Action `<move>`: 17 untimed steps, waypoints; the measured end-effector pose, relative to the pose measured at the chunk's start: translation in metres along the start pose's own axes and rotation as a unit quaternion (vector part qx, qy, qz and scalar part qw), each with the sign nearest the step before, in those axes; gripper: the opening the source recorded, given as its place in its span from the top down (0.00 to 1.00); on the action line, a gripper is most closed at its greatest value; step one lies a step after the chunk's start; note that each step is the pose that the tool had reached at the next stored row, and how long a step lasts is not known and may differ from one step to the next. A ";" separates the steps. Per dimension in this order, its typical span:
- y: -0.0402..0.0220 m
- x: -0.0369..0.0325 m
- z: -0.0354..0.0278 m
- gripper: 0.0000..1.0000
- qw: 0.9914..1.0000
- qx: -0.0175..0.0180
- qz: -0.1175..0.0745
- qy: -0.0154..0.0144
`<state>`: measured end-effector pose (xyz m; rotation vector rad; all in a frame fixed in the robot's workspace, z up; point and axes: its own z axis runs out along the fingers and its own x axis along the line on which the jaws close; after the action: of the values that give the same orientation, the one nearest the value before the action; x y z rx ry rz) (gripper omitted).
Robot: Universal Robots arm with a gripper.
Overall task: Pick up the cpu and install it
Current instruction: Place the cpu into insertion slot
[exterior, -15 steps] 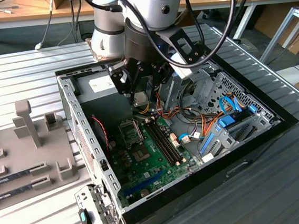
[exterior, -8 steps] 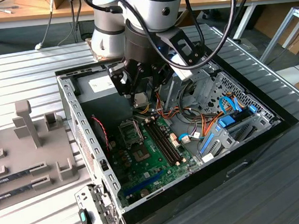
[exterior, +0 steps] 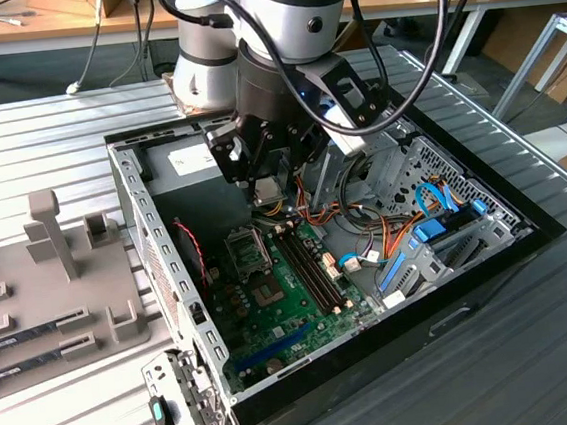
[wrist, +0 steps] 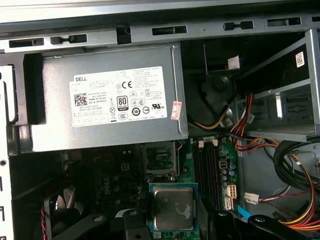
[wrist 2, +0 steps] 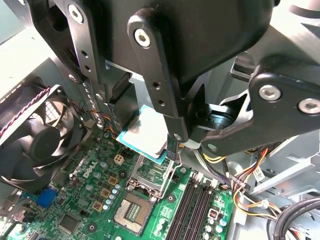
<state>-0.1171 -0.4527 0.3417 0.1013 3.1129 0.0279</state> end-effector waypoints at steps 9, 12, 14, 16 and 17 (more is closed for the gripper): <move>-0.0022 -0.0001 0.0029 0.53 1.000 0.000 0.000 0.000; -0.0026 -0.0001 0.0034 0.53 1.000 0.000 0.000 0.000; -0.0029 -0.0001 0.0039 0.53 1.000 0.000 0.000 0.000; -0.0032 -0.0001 0.0042 0.53 1.000 0.000 0.000 0.000; -0.0034 -0.0001 0.0045 0.53 1.000 0.000 0.000 0.000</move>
<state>-0.1171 -0.4559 0.3372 0.1013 3.1129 0.0279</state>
